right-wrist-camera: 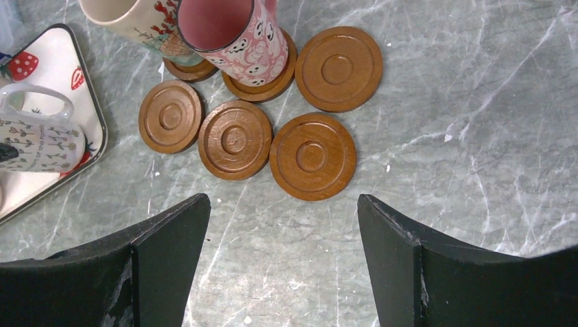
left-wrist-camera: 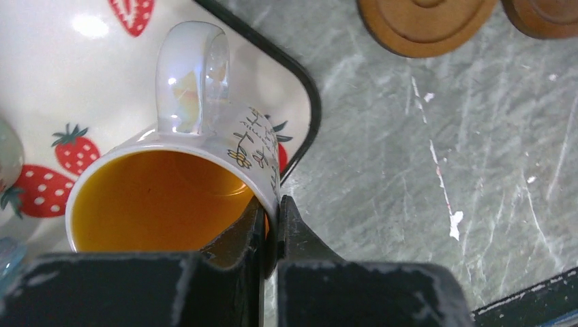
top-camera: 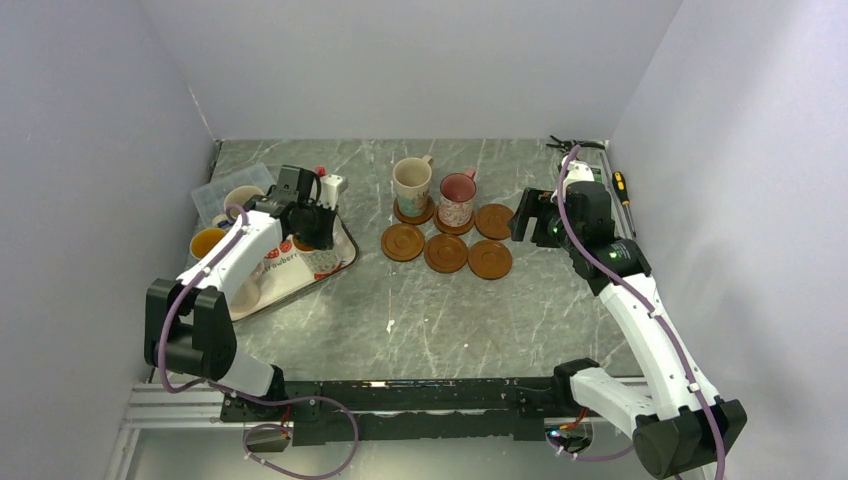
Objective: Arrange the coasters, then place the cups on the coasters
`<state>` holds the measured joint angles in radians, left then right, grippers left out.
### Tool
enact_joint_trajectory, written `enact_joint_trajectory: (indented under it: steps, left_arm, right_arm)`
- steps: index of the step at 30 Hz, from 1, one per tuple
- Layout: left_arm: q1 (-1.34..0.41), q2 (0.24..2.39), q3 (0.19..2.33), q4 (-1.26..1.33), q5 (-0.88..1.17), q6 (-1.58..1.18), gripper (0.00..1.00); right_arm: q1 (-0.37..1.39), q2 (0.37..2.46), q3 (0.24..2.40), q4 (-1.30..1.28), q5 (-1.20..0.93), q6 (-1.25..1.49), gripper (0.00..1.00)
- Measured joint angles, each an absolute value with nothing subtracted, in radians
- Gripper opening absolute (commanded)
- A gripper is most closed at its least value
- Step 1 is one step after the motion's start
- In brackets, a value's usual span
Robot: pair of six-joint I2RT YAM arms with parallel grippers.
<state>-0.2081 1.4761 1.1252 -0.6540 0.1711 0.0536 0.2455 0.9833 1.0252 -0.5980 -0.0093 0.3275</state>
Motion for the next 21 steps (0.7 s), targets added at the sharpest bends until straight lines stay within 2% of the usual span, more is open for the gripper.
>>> enact_joint_trajectory:
  steps: [4,6,8,9,13,16,21]
  left_arm:
    - [-0.225,1.474,1.123,-0.653,0.207,0.092,0.04]
    - [-0.224,1.474,1.123,-0.654,0.211,0.094,0.21]
    - [-0.224,1.476,1.123,-0.655,0.212,0.093,0.45]
    - [-0.224,1.478,1.123,-0.655,0.213,0.088,0.52]
    - [-0.227,1.480,1.124,-0.657,0.215,0.083,0.68]
    - [-0.229,1.476,1.136,-0.664,0.212,0.058,0.76]
    - [-0.229,1.409,1.181,-0.667,0.199,-0.018,0.82]
  right_arm:
    - [0.245,0.983,1.025,-0.598,-0.009,0.332,0.84]
    - [0.245,0.983,1.025,-0.598,-0.009,0.333,0.84]
    - [0.245,0.983,1.025,-0.598,-0.009,0.333,0.84]
    - [0.245,0.983,1.025,-0.598,-0.010,0.334,0.84]
    - [0.245,0.983,1.025,-0.599,-0.010,0.334,0.84]
    - [0.245,0.981,1.025,-0.602,-0.010,0.334,0.84]
    - [0.245,0.980,1.025,-0.606,-0.014,0.334,0.84]
